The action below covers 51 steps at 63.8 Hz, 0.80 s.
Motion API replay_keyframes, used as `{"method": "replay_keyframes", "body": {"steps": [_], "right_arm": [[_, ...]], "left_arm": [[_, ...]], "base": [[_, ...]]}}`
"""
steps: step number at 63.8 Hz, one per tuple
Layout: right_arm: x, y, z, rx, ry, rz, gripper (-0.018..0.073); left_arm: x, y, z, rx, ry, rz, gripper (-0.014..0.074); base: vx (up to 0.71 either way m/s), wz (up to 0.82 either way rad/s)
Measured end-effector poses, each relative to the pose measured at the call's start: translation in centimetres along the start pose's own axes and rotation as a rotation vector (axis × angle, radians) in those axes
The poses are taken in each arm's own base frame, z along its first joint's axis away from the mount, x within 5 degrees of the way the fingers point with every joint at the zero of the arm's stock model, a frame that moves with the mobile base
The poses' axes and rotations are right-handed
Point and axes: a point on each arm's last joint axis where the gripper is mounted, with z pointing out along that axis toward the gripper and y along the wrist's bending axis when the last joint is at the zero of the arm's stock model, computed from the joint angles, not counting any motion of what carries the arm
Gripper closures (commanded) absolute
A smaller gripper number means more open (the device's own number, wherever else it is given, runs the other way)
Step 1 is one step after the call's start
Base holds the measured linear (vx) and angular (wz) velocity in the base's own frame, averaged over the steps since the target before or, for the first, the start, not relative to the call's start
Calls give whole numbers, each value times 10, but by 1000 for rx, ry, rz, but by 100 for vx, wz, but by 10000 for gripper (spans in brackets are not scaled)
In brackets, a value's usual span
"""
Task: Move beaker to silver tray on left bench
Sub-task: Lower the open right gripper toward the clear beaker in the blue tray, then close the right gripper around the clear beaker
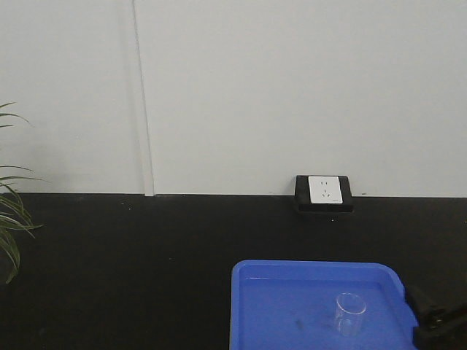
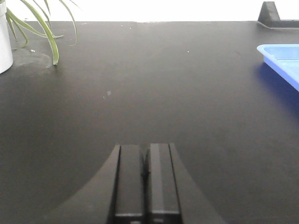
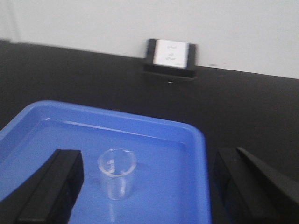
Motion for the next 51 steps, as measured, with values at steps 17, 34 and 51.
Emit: {"method": "replay_keyframes", "body": {"steps": [17,34,51], "right_arm": [[48,11,55,-94,96,-5,-33],[75,16,84,-134,95,22,-33],[85,14,122,-128,121,37,-33]], "left_arm": [[0,0,0,0,0,0,595],[0,0,0,0,0,0,595],[0,0,0,0,0,0,595]], "base": [[0,0],[0,0],[0,0]]}}
